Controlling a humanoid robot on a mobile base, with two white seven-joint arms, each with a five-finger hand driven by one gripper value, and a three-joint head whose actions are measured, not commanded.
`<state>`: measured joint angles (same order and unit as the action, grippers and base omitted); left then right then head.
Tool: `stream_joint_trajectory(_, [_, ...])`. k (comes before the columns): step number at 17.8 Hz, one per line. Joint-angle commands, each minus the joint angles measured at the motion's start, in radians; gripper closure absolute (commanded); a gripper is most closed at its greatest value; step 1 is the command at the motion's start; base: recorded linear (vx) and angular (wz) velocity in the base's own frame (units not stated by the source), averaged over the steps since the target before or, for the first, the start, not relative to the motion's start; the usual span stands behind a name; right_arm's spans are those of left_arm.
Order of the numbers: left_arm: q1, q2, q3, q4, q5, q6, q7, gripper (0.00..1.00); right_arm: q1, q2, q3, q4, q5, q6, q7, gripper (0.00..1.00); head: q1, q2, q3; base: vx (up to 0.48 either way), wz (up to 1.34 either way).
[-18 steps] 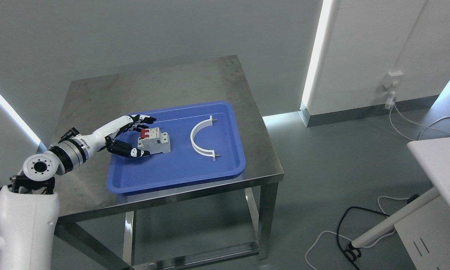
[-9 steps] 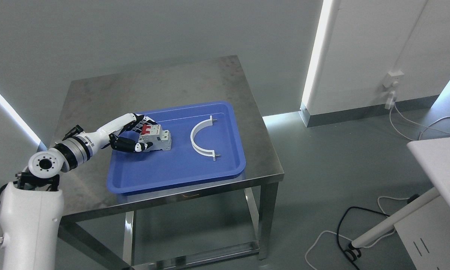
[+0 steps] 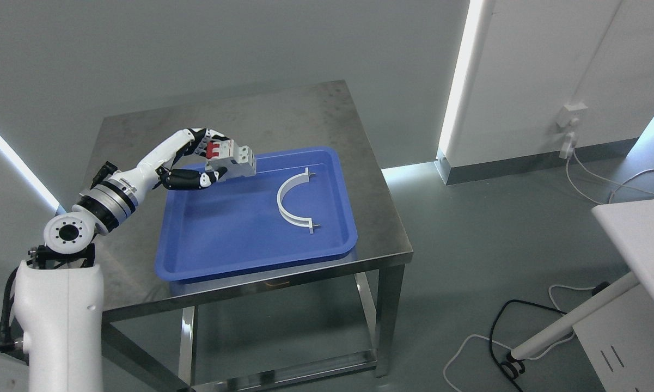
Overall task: Place circuit breaker on shelf
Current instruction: 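Lift the circuit breaker up off the tray with the left hand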
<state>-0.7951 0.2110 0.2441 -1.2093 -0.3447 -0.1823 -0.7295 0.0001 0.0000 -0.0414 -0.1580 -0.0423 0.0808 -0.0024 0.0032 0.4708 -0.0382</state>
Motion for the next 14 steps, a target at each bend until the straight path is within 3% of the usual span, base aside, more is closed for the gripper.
stream_joint_trajectory(1, [0.005, -0.194, 0.287, -0.047, 0.211, -0.016, 0.172, 0.93, 0.015, -0.017, 0.000, 0.000, 0.001, -0.033, -0.001, 0.00, 0.0000, 0.000, 0.000, 0.000, 0.00])
stream_joint_trajectory(4, [0.052, -0.194, 0.253, -0.061, 0.271, -0.083, 0.422, 0.92, 0.015, -0.017, 0.000, 0.000, 0.001, -0.033, -0.001, 0.00, 0.0000, 0.000, 0.000, 0.000, -0.01])
stream_joint_trajectory(6, [0.143, -0.194, 0.174, -0.149, 0.271, -0.095, 0.528, 0.92, 0.015, -0.017, 0.000, 0.000, -0.001, -0.033, -0.001, 0.00, 0.0000, 0.000, 0.000, 0.000, 0.00])
stream_joint_trajectory(9, [0.278, -0.194, 0.106, -0.291, 0.273, -0.100, 0.550, 0.93, 0.015, -0.017, 0.000, 0.000, 0.001, -0.033, -0.001, 0.00, 0.0000, 0.000, 0.000, 0.000, 0.00])
stream_joint_trajectory(14, [0.356, -0.194, 0.106, -0.367, 0.283, -0.106, 0.544, 0.93, 0.015, -0.017, 0.000, 0.000, 0.001, -0.033, -0.001, 0.00, 0.0000, 0.000, 0.000, 0.000, 0.00])
